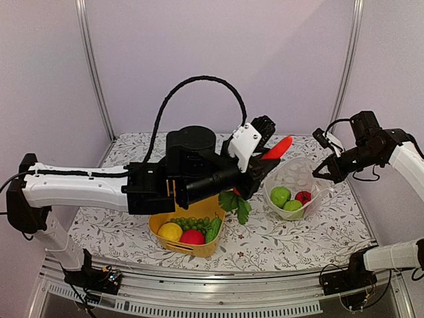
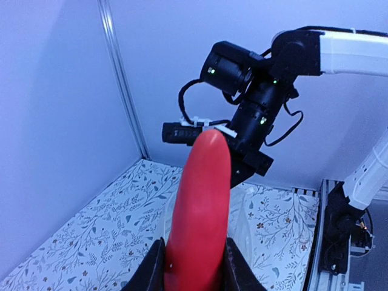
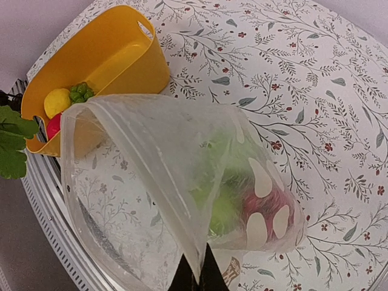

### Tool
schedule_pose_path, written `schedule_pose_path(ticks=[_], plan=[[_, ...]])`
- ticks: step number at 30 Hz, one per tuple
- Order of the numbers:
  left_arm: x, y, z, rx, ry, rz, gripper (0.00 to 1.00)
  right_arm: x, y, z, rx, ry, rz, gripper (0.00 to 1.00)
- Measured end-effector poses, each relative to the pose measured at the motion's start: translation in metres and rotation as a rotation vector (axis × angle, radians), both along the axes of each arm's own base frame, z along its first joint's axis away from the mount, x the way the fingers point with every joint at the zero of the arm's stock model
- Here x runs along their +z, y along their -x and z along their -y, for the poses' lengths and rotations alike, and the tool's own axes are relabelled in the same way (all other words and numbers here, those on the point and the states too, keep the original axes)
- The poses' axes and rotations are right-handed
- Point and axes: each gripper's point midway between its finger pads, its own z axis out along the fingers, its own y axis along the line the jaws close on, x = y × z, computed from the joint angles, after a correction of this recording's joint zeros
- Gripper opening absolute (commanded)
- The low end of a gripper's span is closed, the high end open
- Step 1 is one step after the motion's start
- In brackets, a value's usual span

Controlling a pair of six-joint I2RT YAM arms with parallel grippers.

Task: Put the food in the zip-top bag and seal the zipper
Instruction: Pick up the fake vegetable from the bin, then place the fake vegetable in the zipper food storage bag.

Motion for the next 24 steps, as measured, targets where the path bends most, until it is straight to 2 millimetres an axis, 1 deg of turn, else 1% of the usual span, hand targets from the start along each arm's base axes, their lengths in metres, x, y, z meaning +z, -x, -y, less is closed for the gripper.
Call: schedule_pose_path(ticks=[1,4,6,10,13,16,19,22,24], plan=[[0.002,0.008,0.007,-0.03,0.014,0.014,0.06,0.0,0.001,-0.001,0.003,-0.002,-0.004,0.0],[0.019,0.031,0.025,-0.134,0.099,0.075,0.05,0.001,0.005,-0.003,0.014,-0.009,-0.016,0.0],[0.027,0.043,0.036,-0.199,0.148,0.118,0.03,0.004,0.006,-0.004,0.021,-0.013,-0.015,0.0],[0.029,0.054,0.058,-0.279,0.196,0.189,0.0,0.008,0.007,-0.007,0.029,-0.025,-0.013,0.0],[0.027,0.06,0.078,-0.328,0.216,0.239,0.0,0.008,0.01,-0.008,0.037,-0.029,-0.019,0.0],[0.022,0.06,0.096,-0.358,0.221,0.285,0.0,0.009,0.013,-0.009,0.05,-0.032,-0.023,0.0],[0.013,0.058,0.11,-0.375,0.219,0.31,0.0,0.011,0.016,-0.01,0.059,-0.034,-0.023,0.0],[-0.001,0.047,0.118,-0.381,0.211,0.31,0.0,0.014,0.018,-0.01,0.07,-0.033,-0.016,0.0],[-0.017,0.033,0.122,-0.379,0.195,0.299,0.0,0.015,0.019,-0.01,0.077,-0.031,-0.011,0.0]])
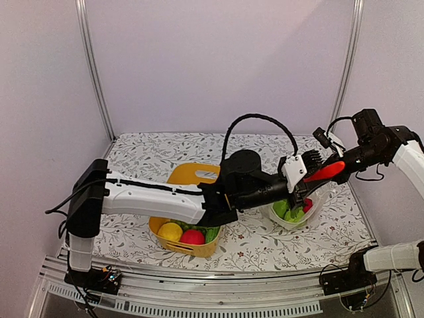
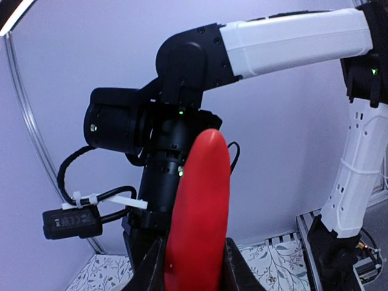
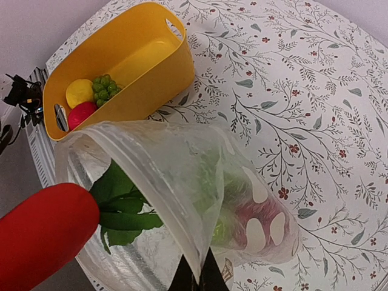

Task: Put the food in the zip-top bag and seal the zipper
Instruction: Place the fake vegetable in the zipper food storage bag.

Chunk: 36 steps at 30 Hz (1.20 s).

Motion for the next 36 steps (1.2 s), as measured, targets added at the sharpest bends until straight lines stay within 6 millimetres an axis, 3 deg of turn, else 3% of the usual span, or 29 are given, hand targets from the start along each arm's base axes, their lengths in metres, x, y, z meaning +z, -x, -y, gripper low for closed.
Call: schedule_pose_path(ticks=[7,18,27,30,36], plan=[[-0.053,-0.036,0.008,0.048,-0.113,-0.02,0.0,0.0,0.005,0.001,0.016,0.008,-0.006,0.0],[-0.13,-0.058,0.018,0.159,-0.366,-0.026,0.01,0.002,0.006,0.001,0.018,0.012,-0.003,0.0],[-0.157,-0.077,0.026,0.254,-0.488,-0.039,0.05,0.0,0.005,0.004,0.009,0.029,0.0,0.0],[-0.159,-0.081,0.03,0.275,-0.507,-0.042,0.15,0.001,0.005,0.005,0.005,0.036,0.005,0.0],[-0.17,-0.087,0.033,0.319,-0.553,-0.049,0.55,-0.001,0.005,0.008,-0.007,0.054,0.005,0.0]])
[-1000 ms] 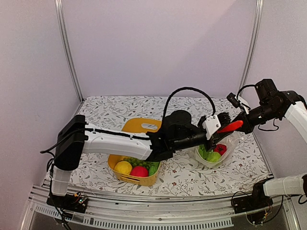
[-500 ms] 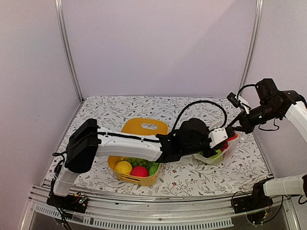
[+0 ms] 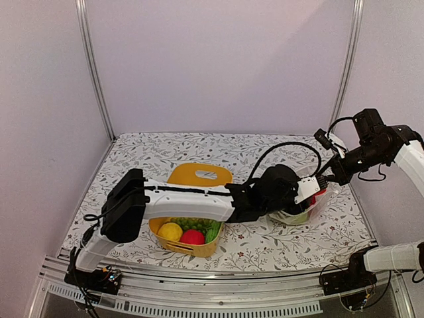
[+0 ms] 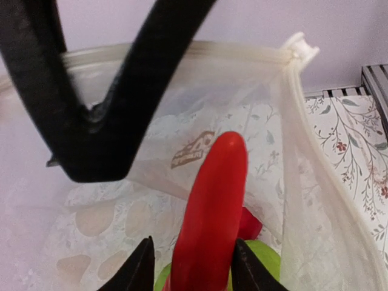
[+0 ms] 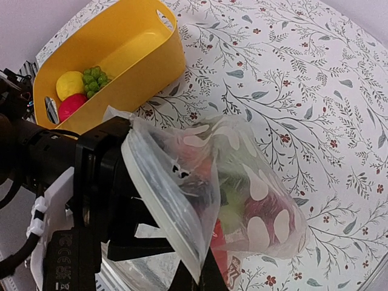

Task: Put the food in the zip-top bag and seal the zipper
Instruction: Place the fake vegetable in the zipper food storage bag, then adjust the zipper food storage bag at the center of the board.

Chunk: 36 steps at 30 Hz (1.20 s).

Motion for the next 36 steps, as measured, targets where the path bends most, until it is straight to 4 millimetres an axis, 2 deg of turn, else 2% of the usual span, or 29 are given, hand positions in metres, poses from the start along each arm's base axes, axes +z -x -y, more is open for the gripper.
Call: schedule_pose_path(ticks=[3,6,8,10,12,16,19,21,23,27,29,31,33,36], plan=[[0.001,-0.002,-0.003,0.039,-0.008,0.024,0.67,-0.002,-0.001,0.003,-0.014,0.015,-0.002,0.0],[0.007,0.004,-0.009,0.057,-0.01,0.049,0.72,-0.004,-0.003,0.005,-0.028,0.026,-0.01,0.0],[0.018,0.014,-0.014,0.051,0.012,0.055,0.74,-0.006,-0.004,0.006,-0.035,0.033,-0.017,0.0],[0.038,0.026,-0.018,0.034,0.057,0.053,0.74,-0.009,-0.006,0.007,-0.043,0.042,-0.028,0.0],[0.068,0.042,-0.022,0.002,0.13,0.04,0.73,-0.013,-0.009,0.008,-0.056,0.054,-0.039,0.0],[0.125,0.073,-0.027,-0.084,0.271,-0.013,0.63,-0.015,-0.011,0.01,-0.068,0.061,-0.047,0.0],[0.143,0.087,-0.025,-0.123,0.319,-0.075,0.55,-0.015,-0.011,0.01,-0.07,0.062,-0.047,0.0],[0.139,0.09,-0.021,-0.132,0.308,-0.119,0.55,-0.015,-0.011,0.01,-0.071,0.063,-0.047,0.0],[0.127,0.091,-0.017,-0.128,0.275,-0.16,0.59,-0.015,-0.011,0.01,-0.07,0.062,-0.047,0.0],[0.083,0.088,-0.007,-0.093,0.172,-0.235,0.65,-0.015,-0.011,0.01,-0.07,0.062,-0.047,0.0],[0.059,0.085,-0.003,-0.065,0.117,-0.263,0.62,-0.015,-0.011,0.01,-0.07,0.062,-0.046,0.0],[0.034,0.081,0.0,-0.028,0.058,-0.282,0.57,-0.014,-0.01,0.01,-0.068,0.059,-0.043,0.0],[0.014,0.076,0.0,0.008,0.013,-0.296,0.45,-0.013,-0.01,0.01,-0.067,0.057,-0.038,0.0],[-0.006,0.069,-0.004,0.05,-0.035,-0.305,0.26,-0.012,-0.009,0.009,-0.064,0.055,-0.034,0.01]])
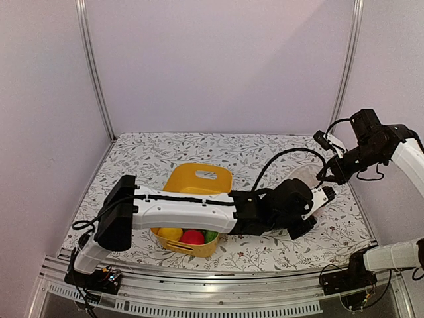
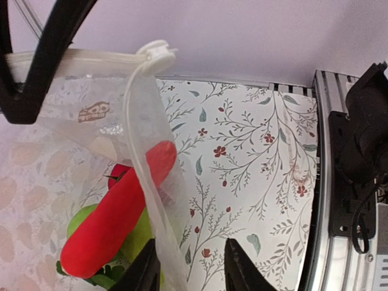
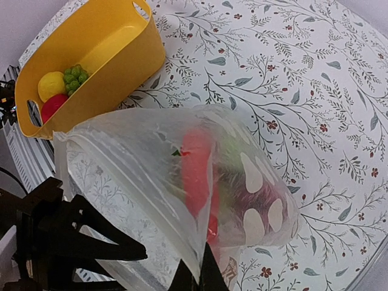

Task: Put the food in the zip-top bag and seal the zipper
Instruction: Adjust the zipper food storage bag at the center of the board.

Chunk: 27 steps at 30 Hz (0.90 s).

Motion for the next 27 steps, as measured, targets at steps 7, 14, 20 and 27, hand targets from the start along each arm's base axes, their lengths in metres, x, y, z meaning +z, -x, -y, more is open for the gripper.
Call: schedule_pose_path(ticks=[7,14,20,27], plan=[[0.002,-0.005,0.0,0.006,0.0,0.018,0.0,0.001,0.003,-0.001,0.015,-0.004,0.004,0.05],[0.015,-0.013,0.004,0.011,0.027,0.103,0.0,-0.001,0.007,0.0,0.029,0.006,-0.007,0.32],[0.035,-0.02,0.003,0.036,0.065,0.172,0.0,-0.004,0.007,0.006,0.012,0.044,-0.008,0.19],[0.047,-0.023,0.005,0.039,0.098,0.21,0.17,0.0,0.005,0.014,-0.014,0.083,0.033,0.0]])
